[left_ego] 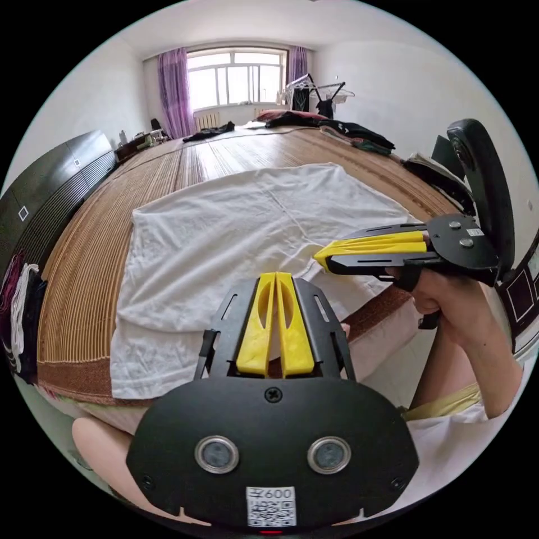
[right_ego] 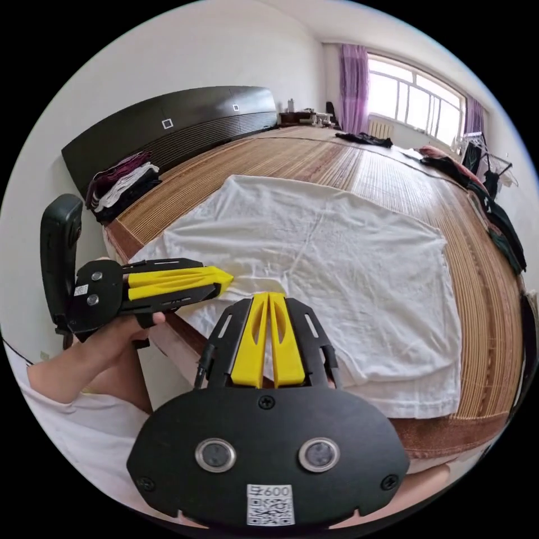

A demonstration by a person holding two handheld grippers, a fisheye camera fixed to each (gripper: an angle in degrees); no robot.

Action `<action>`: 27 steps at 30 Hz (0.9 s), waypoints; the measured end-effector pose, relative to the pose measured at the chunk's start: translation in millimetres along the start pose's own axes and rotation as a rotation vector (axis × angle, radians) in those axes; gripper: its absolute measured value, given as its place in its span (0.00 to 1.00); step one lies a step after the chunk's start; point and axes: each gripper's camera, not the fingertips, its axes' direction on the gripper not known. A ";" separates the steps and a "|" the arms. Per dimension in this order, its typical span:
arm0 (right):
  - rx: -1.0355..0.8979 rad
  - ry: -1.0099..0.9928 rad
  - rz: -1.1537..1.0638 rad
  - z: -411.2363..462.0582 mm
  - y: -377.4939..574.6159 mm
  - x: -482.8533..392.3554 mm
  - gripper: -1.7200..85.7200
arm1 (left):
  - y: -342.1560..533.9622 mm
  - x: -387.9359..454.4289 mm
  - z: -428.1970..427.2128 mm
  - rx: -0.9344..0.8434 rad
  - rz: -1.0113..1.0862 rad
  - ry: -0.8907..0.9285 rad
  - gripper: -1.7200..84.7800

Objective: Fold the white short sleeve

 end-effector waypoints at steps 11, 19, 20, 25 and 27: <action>-0.039 0.057 -0.072 52.9 49.1 2.8 0.01 | 27.6 -33.9 -1.9 0.068 -0.005 0.040 0.03; 0.063 0.143 -0.135 88.6 108.1 1.4 0.01 | 38.2 -22.0 -9.7 0.120 0.098 -0.058 0.02; 0.100 0.169 -0.144 95.0 121.5 -0.1 0.01 | 39.1 -15.2 -10.9 0.126 0.156 -0.094 0.02; 0.182 0.256 -0.198 120.2 163.0 -2.5 0.01 | 30.6 -2.9 -19.2 0.107 0.239 -0.164 0.03; 0.208 0.261 -0.185 128.0 176.1 2.2 0.01 | 25.7 -17.0 -28.1 0.105 0.155 -0.104 0.04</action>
